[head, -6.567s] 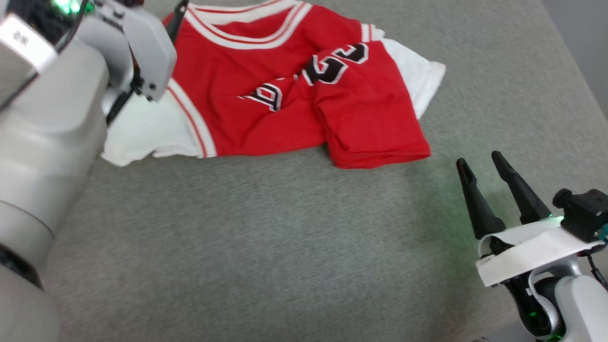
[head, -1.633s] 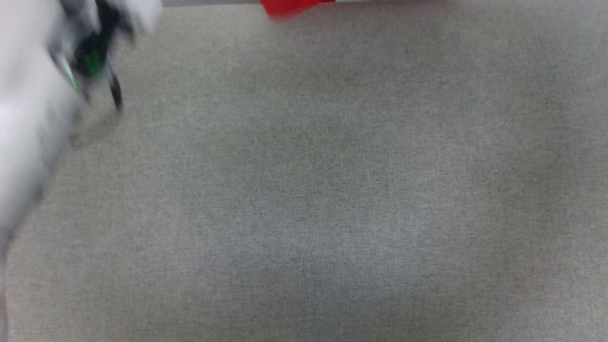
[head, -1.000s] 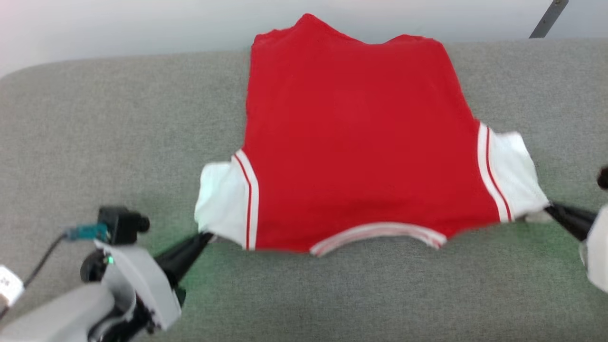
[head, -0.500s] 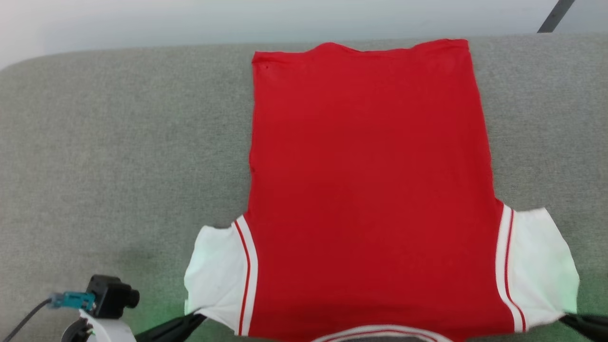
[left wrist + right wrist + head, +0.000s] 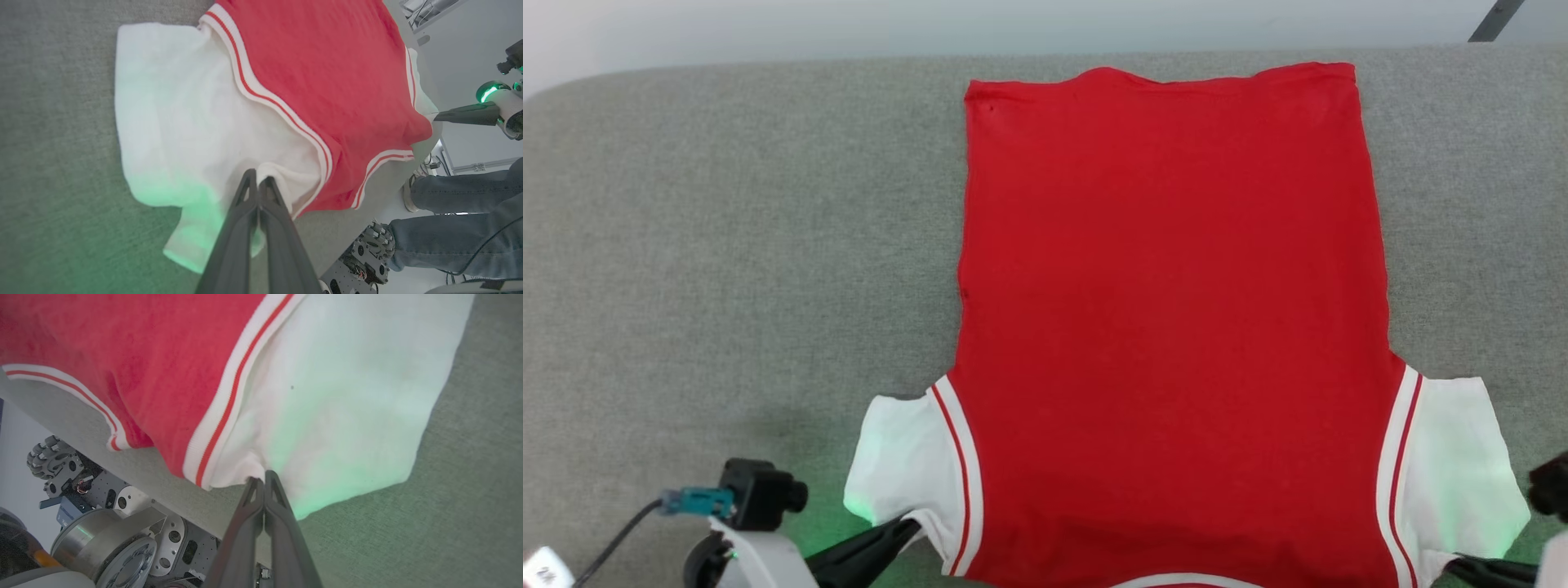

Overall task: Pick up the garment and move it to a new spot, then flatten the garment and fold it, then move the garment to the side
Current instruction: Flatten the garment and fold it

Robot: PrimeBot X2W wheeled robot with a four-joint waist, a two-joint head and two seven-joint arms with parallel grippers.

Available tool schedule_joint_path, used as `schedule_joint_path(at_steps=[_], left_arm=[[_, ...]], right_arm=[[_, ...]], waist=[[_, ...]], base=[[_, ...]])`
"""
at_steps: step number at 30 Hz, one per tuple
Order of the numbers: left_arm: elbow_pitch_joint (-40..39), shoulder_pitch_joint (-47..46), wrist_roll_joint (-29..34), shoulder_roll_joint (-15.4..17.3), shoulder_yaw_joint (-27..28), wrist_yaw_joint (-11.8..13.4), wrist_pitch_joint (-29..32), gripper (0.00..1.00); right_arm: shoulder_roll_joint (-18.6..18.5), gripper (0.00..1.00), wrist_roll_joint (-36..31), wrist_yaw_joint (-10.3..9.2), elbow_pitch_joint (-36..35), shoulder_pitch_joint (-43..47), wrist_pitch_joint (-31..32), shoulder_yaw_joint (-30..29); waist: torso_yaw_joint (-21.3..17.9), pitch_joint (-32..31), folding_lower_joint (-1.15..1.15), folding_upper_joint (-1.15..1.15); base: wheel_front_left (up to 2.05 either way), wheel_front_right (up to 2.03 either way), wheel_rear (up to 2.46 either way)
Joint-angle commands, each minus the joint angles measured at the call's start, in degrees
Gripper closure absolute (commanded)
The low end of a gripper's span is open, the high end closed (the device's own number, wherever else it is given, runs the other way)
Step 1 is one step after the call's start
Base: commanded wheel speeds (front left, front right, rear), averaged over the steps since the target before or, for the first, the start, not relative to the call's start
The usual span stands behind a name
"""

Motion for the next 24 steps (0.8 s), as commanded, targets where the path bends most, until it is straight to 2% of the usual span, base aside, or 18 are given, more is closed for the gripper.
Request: schedule_joint_path(at_steps=[1,7,12,17,18,19,20,21,24], left_arm=[[0.67,-0.39,-0.14,-0.74,-0.07,-0.29,-0.1,1.0],[8.91,-0.48,3.41,-5.25,-0.4,0.93,-0.02,1.0],[13.84,0.15,5.03,-8.44,-0.82,0.18,-0.12,1.0],[16.37,0.06,5.71,-9.93,-0.93,-0.3,-0.28,1.0],[16.65,0.1,5.72,-10.05,-0.93,-0.42,-0.38,1.0],[16.82,0.22,5.72,-10.1,-0.92,-0.47,-0.49,1.0],[17.06,0.24,5.99,-10.15,-0.9,-0.6,-0.67,1.0],[17.23,0.2,6.23,-10.28,-0.74,-0.66,-0.89,1.0],[17.41,0.59,6.49,-10.89,-0.44,-0.97,-1.58,1.0]], right_arm=[[0.93,1.0,-0.59,-0.06,0.18,-0.92,0.45,-0.04],[5.4,1.0,-6.01,-0.06,4.05,-4.79,1.25,3.26],[7.24,1.0,-9.38,-0.07,9.05,-7.17,-0.09,8.22],[8.11,1.0,-10.77,-0.13,13.01,-9.78,-2.58,12.19],[8.31,0.82,-10.77,-0.14,13.42,-10.27,-3.55,12.44],[8.45,0.47,-11.05,-0.15,13.63,-11.01,-4.57,12.58],[8.49,0.03,-11.39,-0.16,13.8,-11.69,-5.77,12.52],[8.42,0.0,-11.62,-0.25,13.91,-12.14,-6.85,12.19],[6.9,0.0,-11.99,-0.42,13.02,-11.32,-8.01,10.72]], waist=[[-0.09,0.09,0.0,0.0],[-0.36,0.72,0.0,0.0],[-0.52,1.37,0.0,0.0],[-0.92,1.83,0.0,0.0],[-1.04,1.84,0.0,0.0],[-1.23,1.82,0.0,0.0],[-1.41,1.63,0.0,0.0],[-1.45,1.35,0.0,0.0],[-1.34,0.55,0.0,0.0]], base=[[0.0,0.0,0.0],[0.0,0.0,0.0],[0.0,0.0,0.0],[0.0,0.0,0.0],[0.0,0.0,0.0],[0.0,0.0,0.0],[0.0,0.0,0.0],[0.0,0.0,0.0],[0.0,0.0,0.0]])
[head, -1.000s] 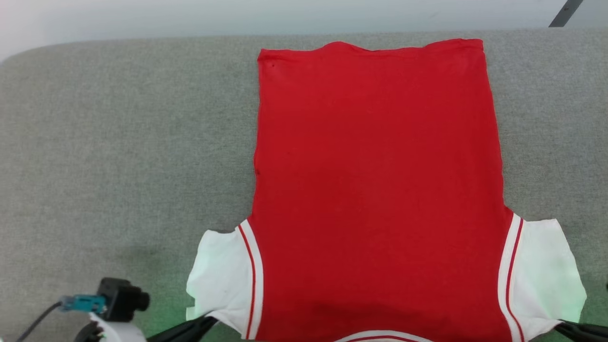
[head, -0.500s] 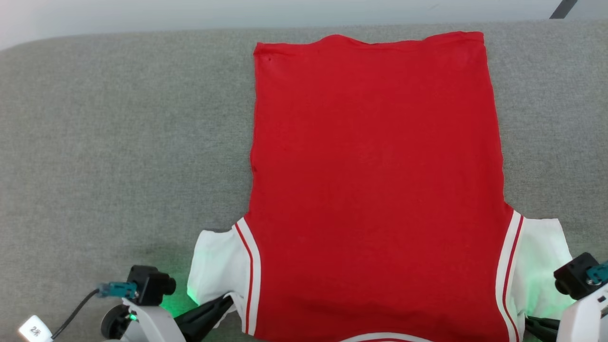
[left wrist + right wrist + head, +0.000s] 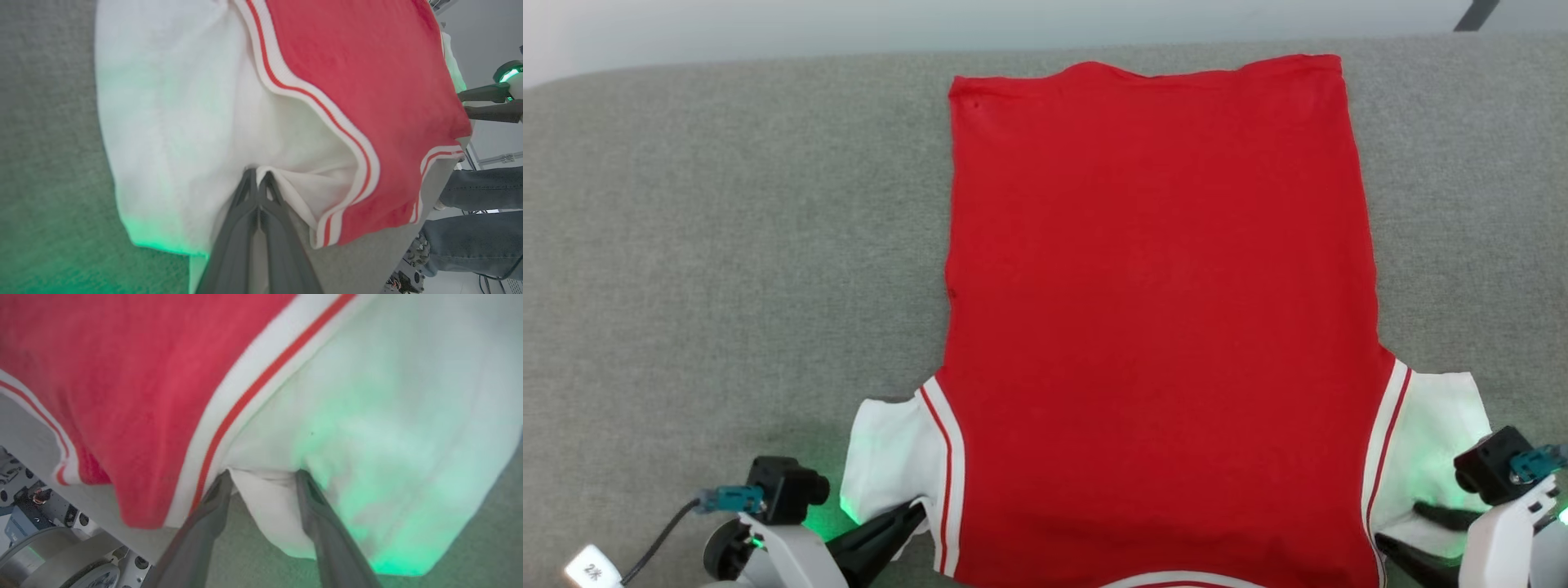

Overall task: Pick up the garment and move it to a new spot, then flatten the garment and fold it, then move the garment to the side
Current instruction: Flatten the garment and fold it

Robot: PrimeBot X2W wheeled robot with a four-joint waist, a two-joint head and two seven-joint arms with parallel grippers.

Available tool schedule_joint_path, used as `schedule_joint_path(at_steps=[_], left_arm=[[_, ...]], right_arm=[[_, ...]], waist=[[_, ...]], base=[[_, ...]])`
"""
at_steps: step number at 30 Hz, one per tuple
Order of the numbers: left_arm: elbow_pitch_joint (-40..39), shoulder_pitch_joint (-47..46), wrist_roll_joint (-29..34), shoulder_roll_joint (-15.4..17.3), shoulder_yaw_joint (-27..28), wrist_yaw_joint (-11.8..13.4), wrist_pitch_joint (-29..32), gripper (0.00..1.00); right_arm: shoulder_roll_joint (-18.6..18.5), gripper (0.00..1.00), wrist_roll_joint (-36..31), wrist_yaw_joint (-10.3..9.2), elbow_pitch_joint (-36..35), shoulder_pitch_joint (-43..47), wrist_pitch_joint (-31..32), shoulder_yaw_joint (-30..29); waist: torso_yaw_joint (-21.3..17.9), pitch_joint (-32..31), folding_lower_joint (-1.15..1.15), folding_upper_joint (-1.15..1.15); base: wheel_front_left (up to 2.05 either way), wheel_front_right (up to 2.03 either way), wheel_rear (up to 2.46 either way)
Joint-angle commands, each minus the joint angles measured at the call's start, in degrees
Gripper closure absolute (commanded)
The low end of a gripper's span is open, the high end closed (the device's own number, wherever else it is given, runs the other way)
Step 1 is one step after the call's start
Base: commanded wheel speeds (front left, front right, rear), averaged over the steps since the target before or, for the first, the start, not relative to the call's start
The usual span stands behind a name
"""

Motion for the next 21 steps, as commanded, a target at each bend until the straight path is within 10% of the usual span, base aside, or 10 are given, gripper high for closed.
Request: schedule_joint_path(at_steps=[1,13,21], left_arm=[[1.33,0.89,0.18,-1.55,-0.42,0.5,0.39,1.0],[-0.25,1.8,2.79,-3.77,-0.01,0.17,-0.59,1.0],[-0.73,-2.5,5.12,-6.19,0.43,-0.19,-0.27,1.0]], right_arm=[[-0.64,0.0,-0.47,-0.87,0.52,0.27,0.14,-1.2],[-5.7,0.0,10.26,-0.51,-17.21,5.66,12.57,-22.14],[1.68,0.0,2.68,-0.5,-7.44,-16.13,18.7,-27.39]], waist=[[0.06,-0.54,0.0,0.0],[2.69,0.11,0.0,0.0],[7.44,5.45,0.0,0.0]], base=[[0.0,0.0,0.0],[0.0,0.0,0.0],[0.0,0.0,0.0]])
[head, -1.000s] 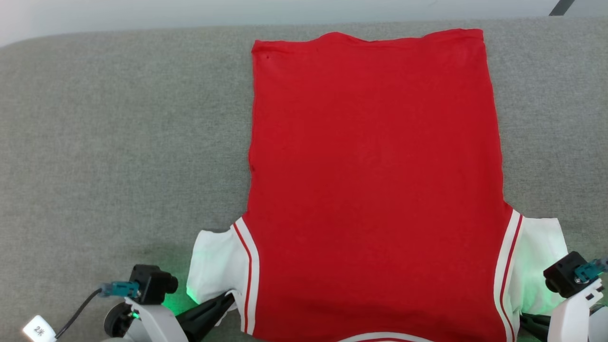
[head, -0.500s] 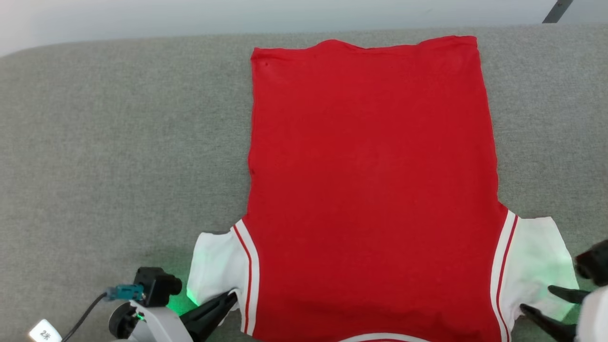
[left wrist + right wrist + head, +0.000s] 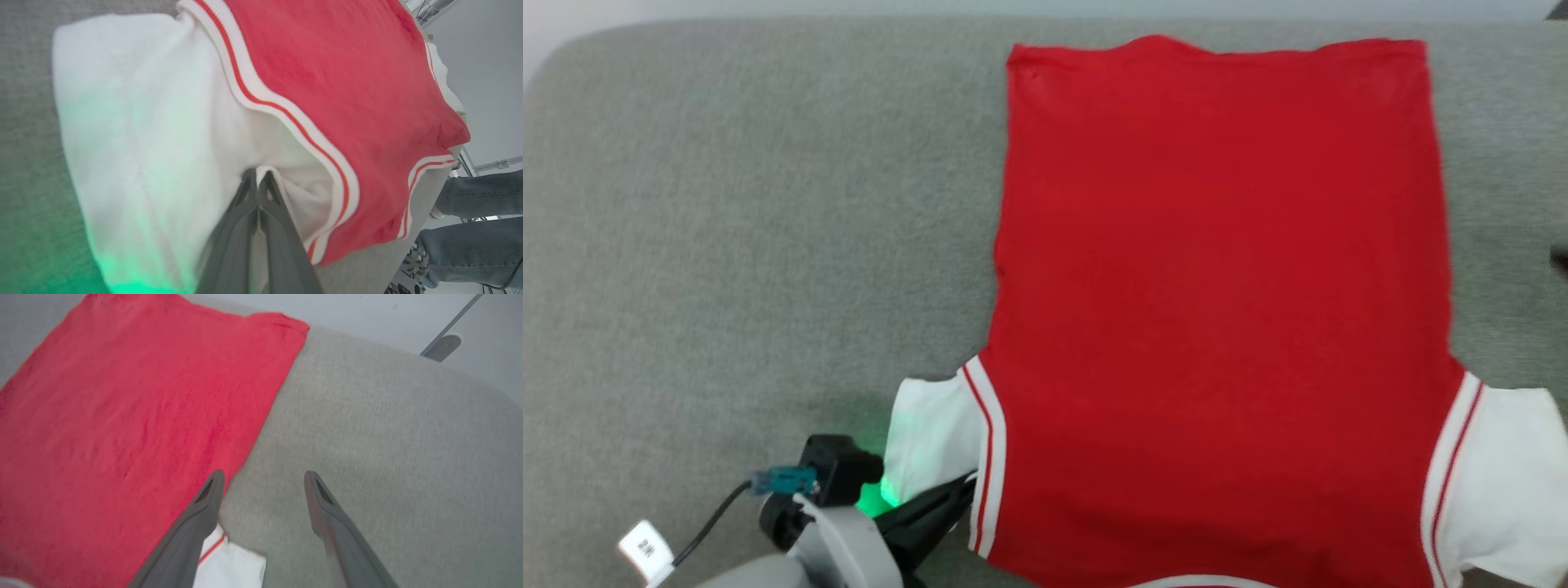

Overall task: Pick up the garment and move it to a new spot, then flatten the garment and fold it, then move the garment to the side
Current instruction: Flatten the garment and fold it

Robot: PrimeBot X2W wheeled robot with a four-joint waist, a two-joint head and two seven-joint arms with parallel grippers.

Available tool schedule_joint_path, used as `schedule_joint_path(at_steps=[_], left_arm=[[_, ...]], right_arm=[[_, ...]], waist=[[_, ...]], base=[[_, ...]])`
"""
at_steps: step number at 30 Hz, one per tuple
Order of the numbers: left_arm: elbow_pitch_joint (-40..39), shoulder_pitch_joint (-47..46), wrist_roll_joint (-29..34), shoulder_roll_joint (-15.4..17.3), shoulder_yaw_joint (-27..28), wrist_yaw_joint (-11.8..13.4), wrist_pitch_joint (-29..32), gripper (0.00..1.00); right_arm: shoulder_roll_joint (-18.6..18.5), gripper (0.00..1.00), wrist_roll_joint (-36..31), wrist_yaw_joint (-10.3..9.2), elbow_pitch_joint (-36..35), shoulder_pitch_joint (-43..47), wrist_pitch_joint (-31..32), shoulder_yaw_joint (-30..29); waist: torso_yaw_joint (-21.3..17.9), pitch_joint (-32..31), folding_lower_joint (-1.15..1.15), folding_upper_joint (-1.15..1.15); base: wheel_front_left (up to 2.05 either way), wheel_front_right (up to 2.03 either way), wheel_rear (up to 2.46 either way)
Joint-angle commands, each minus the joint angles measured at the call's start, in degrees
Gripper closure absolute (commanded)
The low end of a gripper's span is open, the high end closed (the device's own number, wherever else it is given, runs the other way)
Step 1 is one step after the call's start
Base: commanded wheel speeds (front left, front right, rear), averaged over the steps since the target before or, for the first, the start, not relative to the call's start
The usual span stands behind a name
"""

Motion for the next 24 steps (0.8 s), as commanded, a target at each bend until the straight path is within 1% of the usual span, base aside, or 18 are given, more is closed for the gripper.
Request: schedule_joint_path(at_steps=[1,2,5,8,12,14,17,20,24], left_arm=[[0.61,-1.47,0.73,-2.15,-0.49,-0.02,0.88,1.0],[0.61,-1.47,0.73,-2.15,-0.49,-0.02,0.88,1.0],[0.74,-3.35,1.44,-3.47,-0.51,-0.25,0.98,1.0],[0.92,-5.03,2.44,-4.72,-0.69,-0.26,0.97,1.0],[1.35,-6.44,2.37,-6.48,-0.98,-0.23,0.98,1.0],[1.48,-6.65,2.33,-6.82,-1.27,-0.19,1.01,1.0],[1.26,-6.87,2.17,-7.32,-1.8,-0.11,0.99,1.0],[1.06,-6.72,2.16,-7.03,-2.23,-0.09,0.82,1.0],[1.48,-7.46,1.41,-6.8,-2.45,0.06,0.86,1.0]], right_arm=[[3.6,0.0,-4.14,-0.04,5.36,-8.42,1.93,1.42],[3.6,0.0,-4.14,-0.04,5.36,-8.42,1.93,1.42],[7.83,0.0,-9.7,-0.04,13.94,-19.09,4.84,3.6],[10.29,0.0,-15.33,-0.04,22.71,-28.41,6.68,5.59],[10.81,0.0,-21.46,-0.04,32.31,-37.11,7.66,7.45],[10.94,0.0,-23.66,-0.04,36.47,-40.32,7.47,7.7],[11.48,0.0,-25.93,-0.05,42.23,-43.79,6.37,6.59],[12.42,0.0,-27.15,-0.05,46.9,-46.28,6.89,5.63],[13.67,0.0,-28.39,-0.04,51.61,-47.22,9.01,6.62]], waist=[[3.68,4.09,0.0,0.0],[3.68,4.09,0.0,0.0],[5.87,7.05,0.0,0.0],[8.09,9.7,0.0,0.0],[11.25,12.29,0.0,0.0],[12.36,13.15,0.0,0.0],[13.71,14.1,0.0,0.0],[14.17,15.04,0.0,0.0],[14.1,15.74,0.0,0.0]], base=[[0.0,0.0,0.0],[0.0,0.0,0.0],[0.0,0.0,0.0],[0.0,0.0,0.0],[0.0,0.0,0.0],[0.0,0.0,0.0],[0.0,0.0,0.0],[0.0,0.0,0.0],[0.0,0.0,0.0]])
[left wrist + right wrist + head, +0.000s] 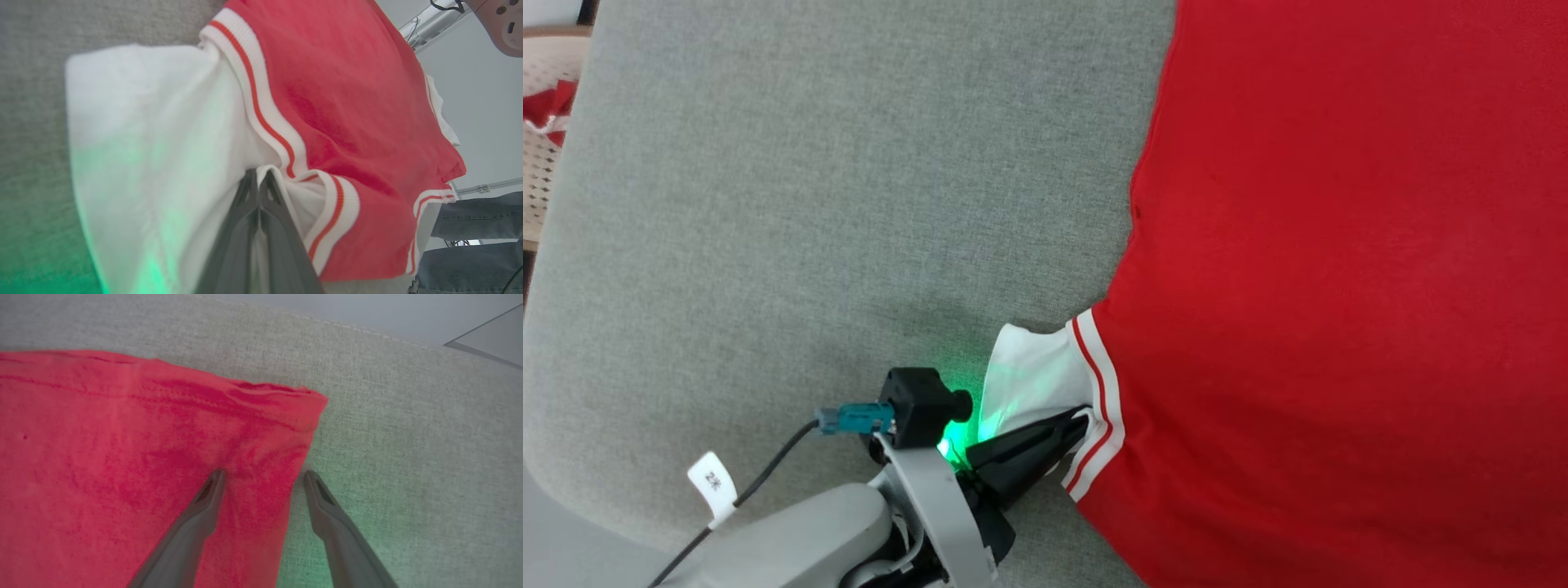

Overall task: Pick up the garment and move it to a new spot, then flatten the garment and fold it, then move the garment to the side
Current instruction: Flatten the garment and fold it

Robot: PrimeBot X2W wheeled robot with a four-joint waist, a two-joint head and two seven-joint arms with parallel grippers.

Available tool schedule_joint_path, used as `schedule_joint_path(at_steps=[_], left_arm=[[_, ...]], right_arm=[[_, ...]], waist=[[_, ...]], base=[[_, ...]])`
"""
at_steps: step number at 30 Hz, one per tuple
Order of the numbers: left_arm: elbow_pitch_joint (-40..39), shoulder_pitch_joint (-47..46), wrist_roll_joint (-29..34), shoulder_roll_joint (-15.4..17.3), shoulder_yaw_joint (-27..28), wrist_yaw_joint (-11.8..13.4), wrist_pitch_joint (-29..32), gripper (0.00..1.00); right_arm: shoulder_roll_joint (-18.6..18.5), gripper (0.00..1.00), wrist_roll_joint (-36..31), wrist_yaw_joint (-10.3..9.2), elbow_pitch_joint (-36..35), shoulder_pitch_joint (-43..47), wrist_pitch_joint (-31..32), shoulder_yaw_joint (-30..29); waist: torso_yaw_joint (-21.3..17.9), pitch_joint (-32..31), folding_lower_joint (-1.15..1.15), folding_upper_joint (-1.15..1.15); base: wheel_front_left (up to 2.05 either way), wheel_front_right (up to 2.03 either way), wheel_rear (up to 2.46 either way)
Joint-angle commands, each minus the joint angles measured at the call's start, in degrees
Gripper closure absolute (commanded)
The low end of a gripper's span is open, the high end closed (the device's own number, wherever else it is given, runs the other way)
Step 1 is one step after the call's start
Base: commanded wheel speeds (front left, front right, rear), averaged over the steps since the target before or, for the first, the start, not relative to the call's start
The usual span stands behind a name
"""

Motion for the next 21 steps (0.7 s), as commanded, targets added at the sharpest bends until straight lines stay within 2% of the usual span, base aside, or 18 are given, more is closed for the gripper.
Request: schedule_joint_path(at_steps=[1,2,3,5,13,18,21], left_arm=[[5.28,1.58,-1.78,-0.01,-1.5,1.59,1.64,1.0],[5.4,1.37,-1.9,0.14,-1.51,1.63,1.6,1.0],[5.54,1.2,-2.09,0.29,-1.54,1.7,1.59,1.0],[5.85,0.91,-2.42,0.47,-1.58,1.74,1.56,1.0],[5.54,1.36,-4.34,1.07,-0.4,1.73,1.26,1.0],[4.95,5.07,-4.04,2.73,3.45,1.6,1.01,1.0],[4.27,8.14,-3.62,3.77,5.91,1.4,0.87,1.0]], right_arm=[[1.6,0.0,0.06,-0.02,2.23,1.38,1.38,1.32],[2.09,0.0,0.33,0.0,2.77,1.15,1.44,1.24],[2.55,0.51,0.39,0.0,3.2,0.96,1.25,1.16],[3.11,1.0,0.68,0.01,3.99,0.81,1.16,1.37],[1.46,1.0,3.52,-0.02,2.87,2.82,-3.78,2.57],[-2.24,1.0,9.72,-0.02,-4.89,11.95,-5.31,8.72],[-5.77,1.0,14.93,-0.01,-11.71,20.88,-3.44,12.49]], waist=[[0.84,1.51,0.0,0.0],[0.62,1.6,0.0,0.0],[0.39,1.64,0.0,0.0],[-0.21,1.48,0.0,0.0],[-2.94,-2.46,0.0,0.0],[-5.64,-7.65,0.0,0.0],[-7.58,-11.06,0.0,0.0]], base=[[0.0,0.0,0.0],[0.0,0.0,0.0],[0.0,0.0,0.0],[0.0,0.0,0.0],[0.0,0.0,0.0],[0.0,0.0,0.0],[0.0,0.0,0.0]])
